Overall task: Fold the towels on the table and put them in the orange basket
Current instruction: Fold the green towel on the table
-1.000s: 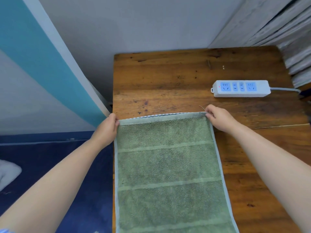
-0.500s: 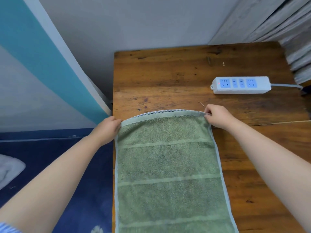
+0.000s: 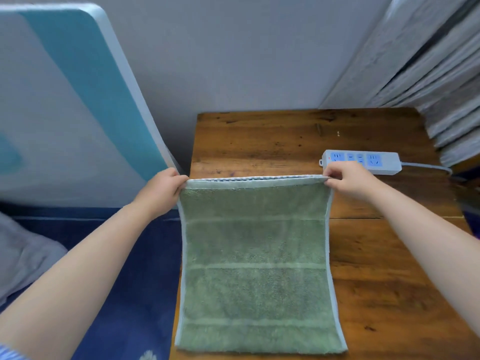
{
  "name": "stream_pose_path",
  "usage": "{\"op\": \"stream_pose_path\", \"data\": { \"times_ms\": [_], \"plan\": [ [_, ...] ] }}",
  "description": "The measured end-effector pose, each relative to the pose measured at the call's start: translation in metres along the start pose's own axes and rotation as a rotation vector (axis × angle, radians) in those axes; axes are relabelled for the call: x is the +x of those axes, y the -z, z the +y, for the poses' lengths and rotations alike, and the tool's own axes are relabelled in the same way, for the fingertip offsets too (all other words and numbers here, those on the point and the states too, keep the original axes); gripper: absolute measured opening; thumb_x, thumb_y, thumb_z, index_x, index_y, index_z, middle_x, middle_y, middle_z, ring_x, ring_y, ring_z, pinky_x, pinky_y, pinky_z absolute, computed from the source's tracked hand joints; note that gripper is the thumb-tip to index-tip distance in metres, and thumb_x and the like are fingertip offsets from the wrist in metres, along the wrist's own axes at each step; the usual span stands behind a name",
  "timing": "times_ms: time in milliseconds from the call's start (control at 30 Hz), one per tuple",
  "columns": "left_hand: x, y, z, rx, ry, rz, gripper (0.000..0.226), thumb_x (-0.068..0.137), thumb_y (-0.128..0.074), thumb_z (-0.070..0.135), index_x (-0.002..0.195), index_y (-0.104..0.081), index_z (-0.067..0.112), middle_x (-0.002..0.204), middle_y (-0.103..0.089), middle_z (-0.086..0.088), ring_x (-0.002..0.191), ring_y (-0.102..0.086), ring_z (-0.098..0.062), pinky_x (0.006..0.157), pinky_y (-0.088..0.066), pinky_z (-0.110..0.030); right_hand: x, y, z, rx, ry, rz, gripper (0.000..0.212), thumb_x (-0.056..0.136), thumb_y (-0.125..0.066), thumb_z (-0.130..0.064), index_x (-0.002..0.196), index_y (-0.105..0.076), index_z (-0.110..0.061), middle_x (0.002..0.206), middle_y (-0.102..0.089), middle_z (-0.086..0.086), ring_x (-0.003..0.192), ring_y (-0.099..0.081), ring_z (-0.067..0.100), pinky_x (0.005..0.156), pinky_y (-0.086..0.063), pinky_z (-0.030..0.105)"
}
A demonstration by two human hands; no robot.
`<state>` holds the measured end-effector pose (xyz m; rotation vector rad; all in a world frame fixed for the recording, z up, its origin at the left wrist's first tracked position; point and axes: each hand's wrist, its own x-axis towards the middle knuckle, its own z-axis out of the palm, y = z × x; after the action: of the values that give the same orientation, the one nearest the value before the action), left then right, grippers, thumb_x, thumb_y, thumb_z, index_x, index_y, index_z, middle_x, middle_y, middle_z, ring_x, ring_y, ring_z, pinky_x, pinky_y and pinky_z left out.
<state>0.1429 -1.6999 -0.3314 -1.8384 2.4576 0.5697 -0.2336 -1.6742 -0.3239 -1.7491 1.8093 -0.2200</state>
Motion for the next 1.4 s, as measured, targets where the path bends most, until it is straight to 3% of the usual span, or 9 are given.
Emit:
{"op": "stream_pose_path", "data": {
  "times_ms": [300,533,733,833,967,1067,1133,1300,1400],
  "plan": [
    [-0.020,0.057,0.041,0.323,-0.118,0.035,0.021,0.094,-0.042,0.014,0.101,-0.061,0.007,0.104,-0.053,-0.008,0.100,-0.051,-0.025,0.071,-0.042,-0.030,-0.016,0.048,-0.024,-0.212,0.066,0.060,0.032,0.084,-0.045,0.003,0.111,-0.061,-0.004,0.111,-0.062,0.014,0.104,-0.054,0.029,0.089,-0.044,0.031],
    [-0.029,0.141,0.086,0.107,0.111,0.636,0.023,0.092,-0.044,0.008,0.100,-0.064,0.000,0.103,-0.056,-0.020,0.102,-0.049,-0.034,0.072,-0.044,-0.039,-0.042,0.115,-0.076,-0.141,0.162,0.680,0.030,0.076,-0.044,0.011,0.096,-0.066,0.006,0.100,-0.062,0.028,0.100,-0.055,0.039,0.086,-0.042,0.040],
    [-0.083,0.163,0.084,0.130,-0.200,0.919,0.008,0.078,-0.057,-0.007,0.081,-0.064,-0.008,0.083,-0.064,-0.025,0.079,-0.061,-0.041,0.061,-0.050,-0.045,-0.111,0.128,-0.096,-0.171,0.414,0.927,0.025,0.070,-0.043,0.007,0.079,-0.066,0.009,0.080,-0.066,0.027,0.079,-0.061,0.041,0.076,-0.048,0.040],
    [-0.122,0.137,0.068,0.290,-0.418,0.819,0.010,0.062,-0.071,-0.009,0.066,-0.063,-0.004,0.061,-0.064,-0.019,0.053,-0.063,-0.032,0.046,-0.051,-0.034,-0.150,0.095,-0.084,-0.283,0.477,0.875,0.026,0.067,-0.041,0.003,0.073,-0.066,0.008,0.073,-0.067,0.024,0.069,-0.063,0.039,0.072,-0.052,0.043],
    [-0.163,0.079,0.049,0.445,-0.490,0.500,0.035,0.033,-0.087,-0.006,0.058,-0.065,0.006,0.053,-0.062,-0.005,0.045,-0.060,-0.019,0.041,-0.045,-0.016,-0.189,0.029,-0.062,-0.396,0.422,0.690,0.018,0.054,-0.061,0.016,0.068,-0.066,0.005,0.067,-0.066,0.022,0.063,-0.065,0.039,0.060,-0.055,0.047],
    [-0.186,0.022,0.039,0.503,-0.323,0.184,0.020,0.067,-0.068,0.001,0.085,-0.063,0.007,0.087,-0.067,-0.007,0.081,-0.063,-0.022,0.065,-0.046,-0.023,-0.216,-0.034,-0.042,-0.470,0.344,0.527,0.023,0.049,-0.069,0.015,0.066,-0.067,0.001,0.063,-0.065,0.016,0.058,-0.063,0.036,0.054,-0.053,0.044],
    [-0.202,-0.024,0.029,0.493,-0.216,-0.012,0.021,0.085,-0.044,0.003,0.103,-0.054,0.007,0.108,-0.059,-0.009,0.101,-0.054,-0.024,0.074,-0.036,-0.028,-0.233,-0.076,-0.027,-0.493,0.211,0.326,0.019,0.060,-0.067,0.011,0.076,-0.067,0.000,0.074,-0.066,0.015,0.073,-0.063,0.036,0.068,-0.049,0.045],
    [-0.238,-0.105,0.021,0.566,-0.206,-0.252,0.028,0.083,-0.042,-0.002,0.108,-0.047,0.011,0.111,-0.054,-0.006,0.104,-0.050,-0.026,0.070,-0.028,-0.029,-0.268,-0.152,-0.003,-0.594,0.201,0.129,0.040,0.019,-0.079,0.009,0.045,-0.056,-0.009,0.044,-0.053,0.004,0.039,-0.053,0.024,0.037,-0.041,0.028],
    [-0.251,-0.133,0.019,0.570,-0.194,-0.308,0.029,0.083,-0.044,-0.001,0.108,-0.046,0.012,0.112,-0.053,-0.004,0.104,-0.049,-0.024,0.075,-0.032,-0.028,-0.277,-0.179,0.010,-0.612,0.179,0.135,0.044,0.016,-0.078,0.008,0.047,-0.054,-0.010,0.046,-0.054,0.004,0.039,-0.053,0.024,0.038,-0.043,0.031]
  ]
}}
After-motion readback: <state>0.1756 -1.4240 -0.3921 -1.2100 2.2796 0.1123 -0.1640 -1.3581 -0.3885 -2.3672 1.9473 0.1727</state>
